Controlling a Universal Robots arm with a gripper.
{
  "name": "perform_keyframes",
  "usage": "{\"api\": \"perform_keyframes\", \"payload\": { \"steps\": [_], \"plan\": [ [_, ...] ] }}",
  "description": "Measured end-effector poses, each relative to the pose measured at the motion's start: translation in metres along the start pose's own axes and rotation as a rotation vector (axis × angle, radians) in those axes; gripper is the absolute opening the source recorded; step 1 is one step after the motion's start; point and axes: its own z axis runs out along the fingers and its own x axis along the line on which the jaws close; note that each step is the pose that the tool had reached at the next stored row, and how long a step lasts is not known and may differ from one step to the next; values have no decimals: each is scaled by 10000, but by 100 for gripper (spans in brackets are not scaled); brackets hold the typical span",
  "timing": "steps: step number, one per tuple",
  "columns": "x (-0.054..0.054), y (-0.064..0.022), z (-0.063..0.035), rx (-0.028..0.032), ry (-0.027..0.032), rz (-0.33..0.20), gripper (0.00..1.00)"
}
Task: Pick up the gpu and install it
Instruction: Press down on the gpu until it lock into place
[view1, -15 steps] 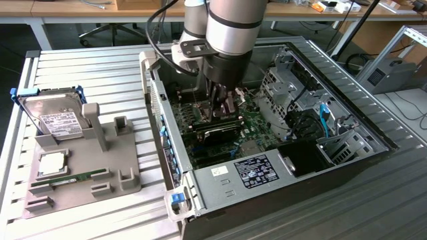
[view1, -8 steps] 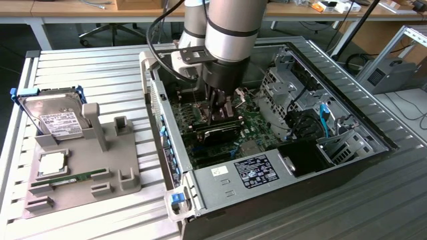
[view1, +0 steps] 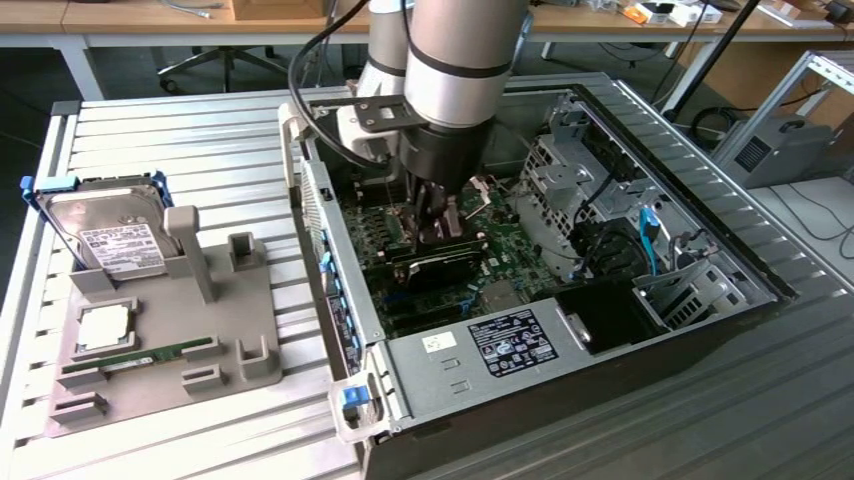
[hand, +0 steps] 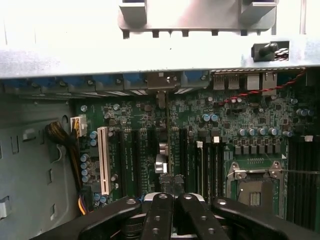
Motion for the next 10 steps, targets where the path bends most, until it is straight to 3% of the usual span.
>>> {"api": "perform_keyframes", "payload": {
  "steps": [10],
  "plan": [
    [-3,8,152,-1,-5,0,11]
  ]
}}
